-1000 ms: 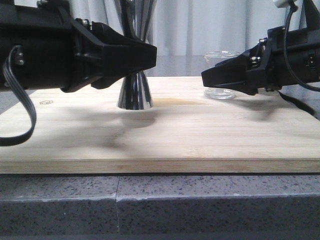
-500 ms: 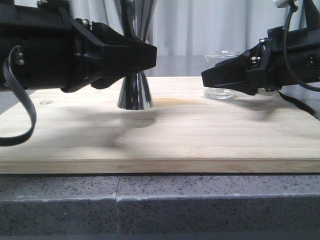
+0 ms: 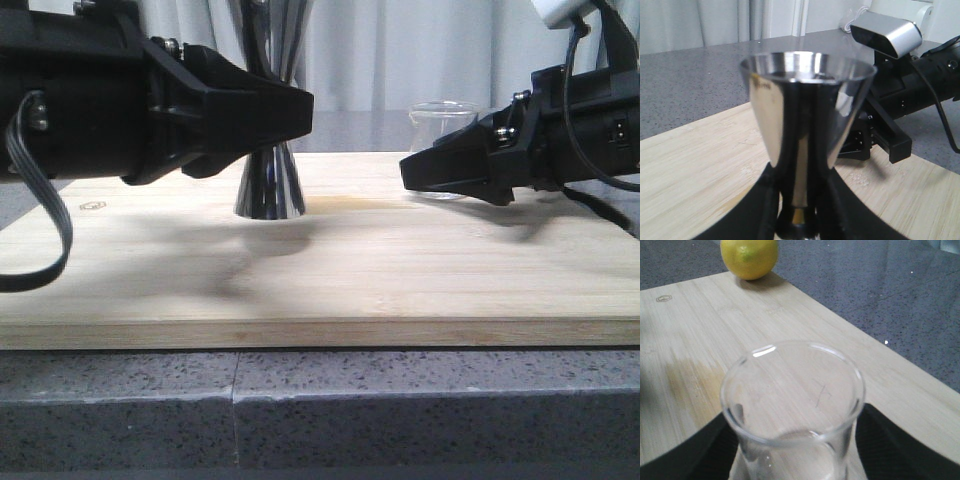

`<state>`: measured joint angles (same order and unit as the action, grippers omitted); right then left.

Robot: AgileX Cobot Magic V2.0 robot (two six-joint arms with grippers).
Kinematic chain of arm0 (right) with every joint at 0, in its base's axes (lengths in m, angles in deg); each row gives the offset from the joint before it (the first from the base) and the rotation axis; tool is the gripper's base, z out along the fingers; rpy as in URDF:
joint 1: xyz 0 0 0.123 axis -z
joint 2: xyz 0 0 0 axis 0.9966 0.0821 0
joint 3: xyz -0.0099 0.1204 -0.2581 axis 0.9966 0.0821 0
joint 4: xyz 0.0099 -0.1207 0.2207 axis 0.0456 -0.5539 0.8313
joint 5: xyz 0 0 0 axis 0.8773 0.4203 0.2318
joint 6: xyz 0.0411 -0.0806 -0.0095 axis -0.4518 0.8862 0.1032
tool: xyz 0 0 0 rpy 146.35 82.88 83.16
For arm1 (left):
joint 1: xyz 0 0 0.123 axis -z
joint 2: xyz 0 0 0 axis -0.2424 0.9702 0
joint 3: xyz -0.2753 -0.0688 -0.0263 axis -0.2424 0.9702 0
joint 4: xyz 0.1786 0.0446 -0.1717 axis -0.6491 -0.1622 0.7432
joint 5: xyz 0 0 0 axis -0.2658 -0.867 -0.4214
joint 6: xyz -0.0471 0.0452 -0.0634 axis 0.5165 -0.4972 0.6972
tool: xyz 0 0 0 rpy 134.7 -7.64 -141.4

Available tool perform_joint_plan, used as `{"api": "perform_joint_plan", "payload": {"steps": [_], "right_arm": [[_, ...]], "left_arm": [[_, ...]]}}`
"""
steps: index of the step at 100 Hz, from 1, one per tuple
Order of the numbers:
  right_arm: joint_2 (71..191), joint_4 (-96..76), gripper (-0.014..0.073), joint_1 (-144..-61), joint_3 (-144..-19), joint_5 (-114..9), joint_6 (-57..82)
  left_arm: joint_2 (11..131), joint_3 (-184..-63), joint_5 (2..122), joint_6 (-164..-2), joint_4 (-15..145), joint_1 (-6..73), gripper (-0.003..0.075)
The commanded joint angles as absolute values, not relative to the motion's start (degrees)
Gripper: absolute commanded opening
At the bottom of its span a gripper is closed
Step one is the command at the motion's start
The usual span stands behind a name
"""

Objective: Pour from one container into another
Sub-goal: 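Open the right gripper and withdraw it upward from the beaker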

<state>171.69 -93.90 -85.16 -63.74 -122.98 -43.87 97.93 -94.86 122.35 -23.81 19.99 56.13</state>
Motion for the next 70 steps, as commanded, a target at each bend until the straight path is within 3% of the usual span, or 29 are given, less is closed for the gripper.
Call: {"api": "perform_joint_plan", "payload": {"steps": [1, 27, 70], "right_arm": [[169.77, -91.36, 0.0505, -85.17, -64.74, -126.67, -44.59], [169.55, -86.49, 0.0638, -85.17, -64.84, -129.01, -44.59], [168.37, -80.85, 0.0640, -85.17, -64.94, -135.44, -44.59]], "left_arm": [[95.81, -96.42, 128.04, -23.38, 20.96, 56.14, 0.0060], [95.81, -96.42, 128.04, -23.38, 20.96, 56.14, 0.0060], [95.81, -96.42, 128.04, -23.38, 20.96, 56.14, 0.0060]]}}
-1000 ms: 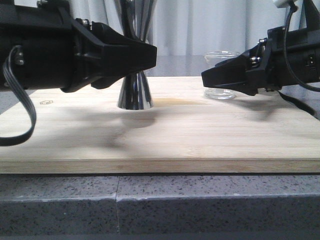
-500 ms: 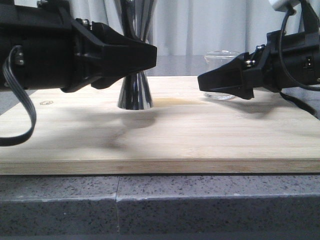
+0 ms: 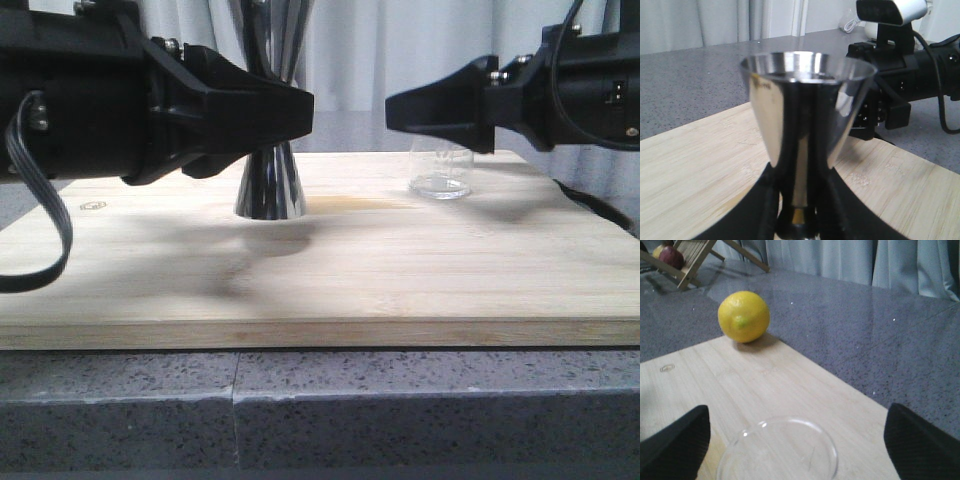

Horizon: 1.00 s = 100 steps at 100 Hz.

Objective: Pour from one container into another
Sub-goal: 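Open the right gripper and withdraw it upward from the beaker, then lower the steel jigger onto the board with the left gripper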

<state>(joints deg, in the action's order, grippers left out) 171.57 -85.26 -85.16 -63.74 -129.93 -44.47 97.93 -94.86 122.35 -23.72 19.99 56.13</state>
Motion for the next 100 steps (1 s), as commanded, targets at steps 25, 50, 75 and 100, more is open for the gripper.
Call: {"api": "perform_joint_plan", "payload": {"steps": [25, 50, 75, 100], "right_arm": [[163.57, -78.17, 0.0639, -85.17, -66.15, -137.78, -44.59], [155.98, -78.17, 0.0639, -85.17, -67.54, -138.59, -44.84], [148.63, -78.17, 0.0639, -85.31, -67.54, -138.59, -46.64], [145.49, -78.40, 0.0638, -85.31, -67.54, -138.09, -47.78]], "left_arm": [[95.81, -96.42, 128.04, -23.38, 20.87, 55.55, 0.0060], [95.15, -96.42, 128.24, -23.38, 20.16, 51.59, 0.0060], [94.91, -96.42, 130.15, -23.38, 19.91, 45.55, 0.0060], [94.91, -96.42, 130.71, -23.38, 16.49, 40.64, 0.0060]]}}
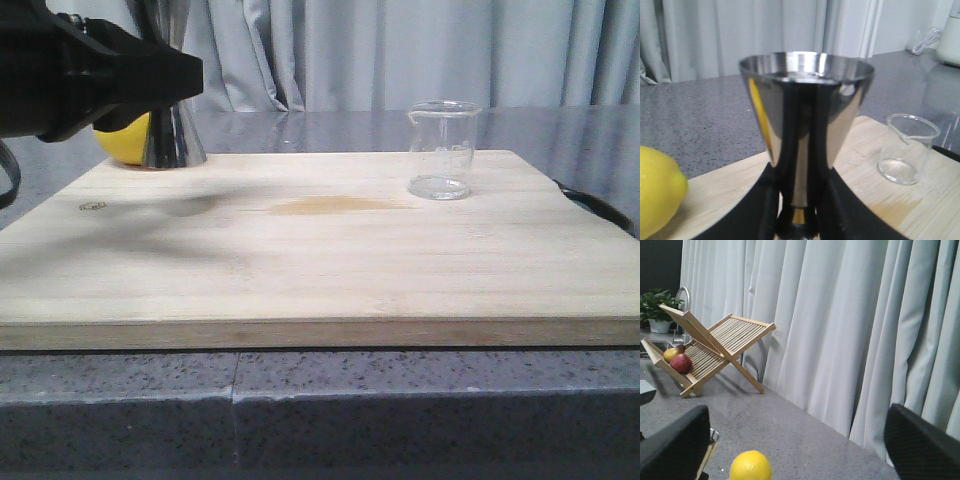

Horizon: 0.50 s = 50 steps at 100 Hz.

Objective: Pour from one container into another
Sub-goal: 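Lower the steel jigger onto the board with the left gripper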

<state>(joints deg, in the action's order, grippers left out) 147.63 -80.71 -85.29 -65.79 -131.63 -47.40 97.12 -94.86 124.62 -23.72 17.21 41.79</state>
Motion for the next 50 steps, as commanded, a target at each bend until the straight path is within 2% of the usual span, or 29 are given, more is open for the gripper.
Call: {"api": "perform_joint_plan", "payload": {"steps": [1, 50], "right_arm": [[145.49, -78.40, 0.0638, -85.31, -67.54, -137.99, -47.78], [145.49, -78.52, 0.0638, -87.94, -67.54, -136.73, -47.81]], "left_arm": [[94.91, -96.42, 130.71, -23.38, 16.47, 40.51, 0.0060], [97.57, -96.42, 132.31, -23.38, 16.18, 40.10, 0.0060]]}}
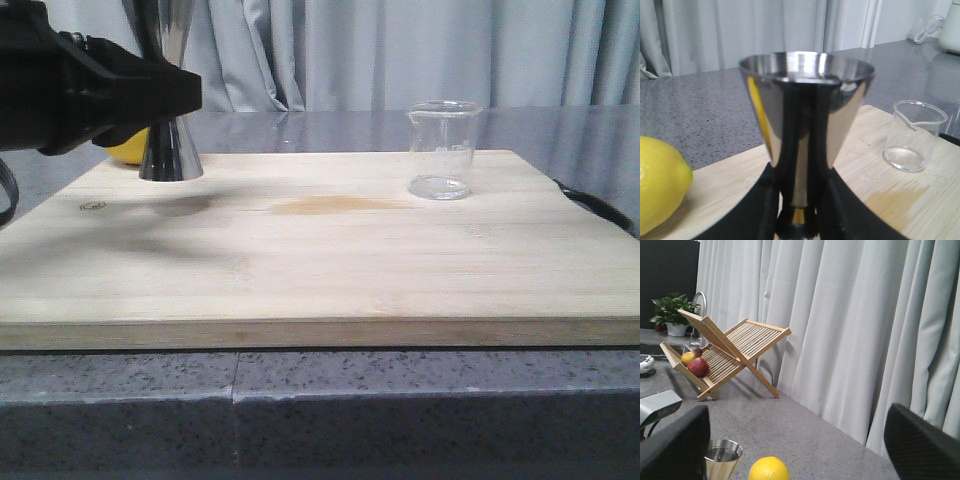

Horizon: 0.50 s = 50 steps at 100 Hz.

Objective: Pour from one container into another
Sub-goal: 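Lower the steel jigger onto the board with the left gripper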

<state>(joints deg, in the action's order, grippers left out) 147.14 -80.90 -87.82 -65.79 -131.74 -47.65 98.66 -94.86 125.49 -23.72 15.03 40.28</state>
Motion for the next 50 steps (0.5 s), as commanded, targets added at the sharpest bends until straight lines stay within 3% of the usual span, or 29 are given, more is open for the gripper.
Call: {"api": "perform_joint_plan", "payload": {"steps": [1, 50], "right_arm": [[145.49, -78.52, 0.0638, -87.94, -67.54, -136.63, -47.81], [145.49, -78.52, 0.0638, -87.94, -67.54, -136.63, -47.81]], "left_arm": [[97.57, -96.42, 132.59, -23.38, 16.18, 40.10, 0.0060], [101.14, -96.42, 136.57, -23.38, 16.18, 40.10, 0.0060]]}}
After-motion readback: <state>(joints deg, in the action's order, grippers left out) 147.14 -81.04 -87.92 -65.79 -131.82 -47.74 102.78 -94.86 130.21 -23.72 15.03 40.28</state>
